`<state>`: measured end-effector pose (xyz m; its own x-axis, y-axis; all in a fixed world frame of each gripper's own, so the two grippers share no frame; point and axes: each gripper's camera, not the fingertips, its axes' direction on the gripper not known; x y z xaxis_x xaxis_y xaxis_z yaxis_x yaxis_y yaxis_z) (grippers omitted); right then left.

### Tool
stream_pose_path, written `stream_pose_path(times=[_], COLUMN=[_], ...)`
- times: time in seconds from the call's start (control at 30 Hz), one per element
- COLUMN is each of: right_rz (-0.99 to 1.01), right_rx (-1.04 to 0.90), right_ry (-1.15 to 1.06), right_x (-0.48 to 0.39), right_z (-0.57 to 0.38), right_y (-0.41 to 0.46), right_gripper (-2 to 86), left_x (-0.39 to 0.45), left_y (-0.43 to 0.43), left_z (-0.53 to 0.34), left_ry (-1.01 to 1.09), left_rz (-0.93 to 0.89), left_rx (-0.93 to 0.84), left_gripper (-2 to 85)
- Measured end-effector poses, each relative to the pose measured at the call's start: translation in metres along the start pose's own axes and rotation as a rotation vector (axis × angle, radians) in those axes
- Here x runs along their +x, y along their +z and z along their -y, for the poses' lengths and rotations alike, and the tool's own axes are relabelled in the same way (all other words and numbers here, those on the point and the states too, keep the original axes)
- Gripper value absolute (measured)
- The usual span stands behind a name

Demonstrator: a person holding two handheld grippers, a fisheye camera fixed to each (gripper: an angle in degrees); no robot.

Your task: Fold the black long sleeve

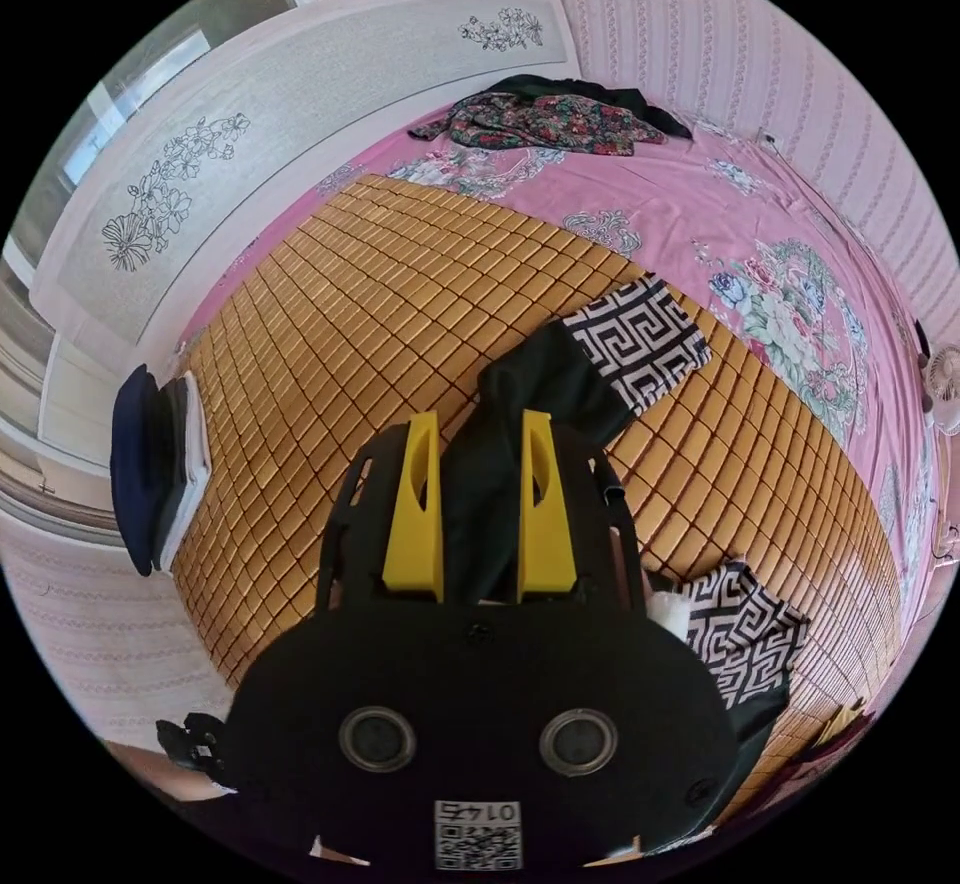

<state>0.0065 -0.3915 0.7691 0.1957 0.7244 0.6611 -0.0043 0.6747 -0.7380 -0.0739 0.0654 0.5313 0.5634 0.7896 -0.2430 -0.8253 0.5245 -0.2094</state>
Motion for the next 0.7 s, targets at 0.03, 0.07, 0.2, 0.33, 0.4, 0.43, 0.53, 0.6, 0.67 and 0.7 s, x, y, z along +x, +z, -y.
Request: stream_pose_path(times=[0.03, 0.07, 0.2, 0.33, 0.4, 0.43, 0.53, 0.6, 0.67, 0.7], right_rz=[0.010, 0.029, 0.135, 0.342, 0.566, 0.687, 0.714, 0.650, 0.604, 0.542], right_rx=[-0.049, -0.076, -0.119, -0.033, 0.028, 0.081, 0.150, 0.119, 0.023, -0.034], right_ry=[0.006, -0.009, -0.257, -0.444, -0.538, -0.602, -0.668, -0.644, -0.628, -0.609], right_x=[-0.002, -0.004, -0.033, -0.047, -0.045, -0.042, -0.031, -0.028, -0.028, -0.029], right_z=[0.012, 0.017, 0.026, 0.012, 0.007, 0.005, 0.009, 0.018, 0.026, 0.027], right_y=[0.014, 0.019, 0.023, -0.023, -0.055, -0.077, -0.101, -0.090, -0.066, -0.049], right_gripper=[9.6, 8.1, 1.5, 0.5, 0.5, 0.6, 1.7, 3.8, 6.7, 7.6], left_x=[-0.004, -0.007, -0.015, -0.025, -0.030, -0.033, -0.041, -0.046, -0.058, -0.062], left_y=[-0.001, -0.003, -0.006, -0.010, -0.012, -0.016, -0.033, -0.044, -0.061, -0.065], left_z=[-0.003, -0.007, -0.017, -0.027, -0.029, -0.033, -0.055, -0.069, -0.088, -0.093], left_ry=[-0.001, 0.002, 0.011, -0.020, -0.042, -0.065, -0.111, -0.140, -0.200, -0.220], left_rz=[-0.006, -0.008, -0.006, -0.028, -0.050, -0.067, -0.126, -0.130, -0.103, -0.095], left_rx=[0.004, 0.006, 0.022, 0.030, 0.006, 0.002, 0.065, 0.078, 0.089, 0.093], left_gripper=[0.5, 0.2, -0.1, 0.1, 1.0, 2.1, 3.3, 3.6, 3.9, 4.0])
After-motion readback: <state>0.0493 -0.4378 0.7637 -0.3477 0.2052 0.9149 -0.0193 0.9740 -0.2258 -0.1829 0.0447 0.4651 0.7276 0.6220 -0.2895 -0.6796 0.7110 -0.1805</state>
